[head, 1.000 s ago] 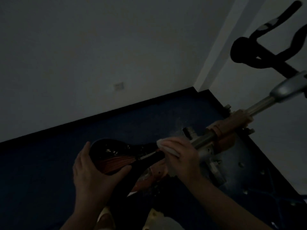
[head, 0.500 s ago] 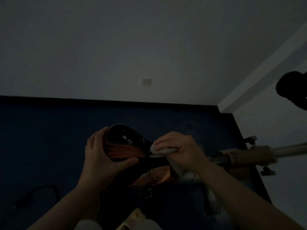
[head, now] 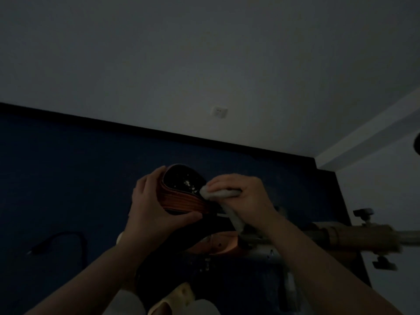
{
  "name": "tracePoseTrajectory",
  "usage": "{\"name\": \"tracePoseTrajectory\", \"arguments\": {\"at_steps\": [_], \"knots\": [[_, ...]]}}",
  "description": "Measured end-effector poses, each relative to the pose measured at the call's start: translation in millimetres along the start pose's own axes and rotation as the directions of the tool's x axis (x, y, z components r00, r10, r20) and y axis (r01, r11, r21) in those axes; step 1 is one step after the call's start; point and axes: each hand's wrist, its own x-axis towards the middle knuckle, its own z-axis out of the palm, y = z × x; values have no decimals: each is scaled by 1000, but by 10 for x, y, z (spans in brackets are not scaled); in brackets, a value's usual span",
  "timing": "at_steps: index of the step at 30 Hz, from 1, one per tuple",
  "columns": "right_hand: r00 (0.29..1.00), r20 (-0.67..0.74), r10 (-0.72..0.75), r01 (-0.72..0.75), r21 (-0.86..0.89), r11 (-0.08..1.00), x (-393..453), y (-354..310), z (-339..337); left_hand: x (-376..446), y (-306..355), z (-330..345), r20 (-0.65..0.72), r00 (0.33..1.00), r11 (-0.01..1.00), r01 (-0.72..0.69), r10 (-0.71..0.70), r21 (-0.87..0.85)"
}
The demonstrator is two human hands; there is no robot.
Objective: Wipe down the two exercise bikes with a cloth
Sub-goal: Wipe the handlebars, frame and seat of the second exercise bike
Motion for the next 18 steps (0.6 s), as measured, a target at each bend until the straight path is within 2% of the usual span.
{"name": "tracePoseTrajectory", "arguments": {"at_steps": [3,5,7,10,14,16,18], "knots": [[972,-63,227,-220,96,971,176,6,62,-7,-4,12,-9,1000,1000,-8,9,4],[951,-149,272,-282,-51,958,117,44,52,-14,-11,14,-13,1000,1000,-3,3,1],[958,-208,196,-230,-160,960,-41,3,48,-38,-16,13,-32,999,1000,2,-3,-29],[976,-217,15,-44,-128,991,-265,-67,113,-103,-43,25,-69,998,995,-20,13,-100],[983,-130,-132,109,-173,979,-226,-71,197,-184,-69,32,-88,995,986,-61,48,-156],[982,-97,-160,142,-171,975,-90,-87,220,-174,-78,30,-94,994,983,-77,62,-168],[985,-124,-120,102,-142,985,48,-85,201,-158,-85,26,-87,994,981,-74,59,-181]]}}
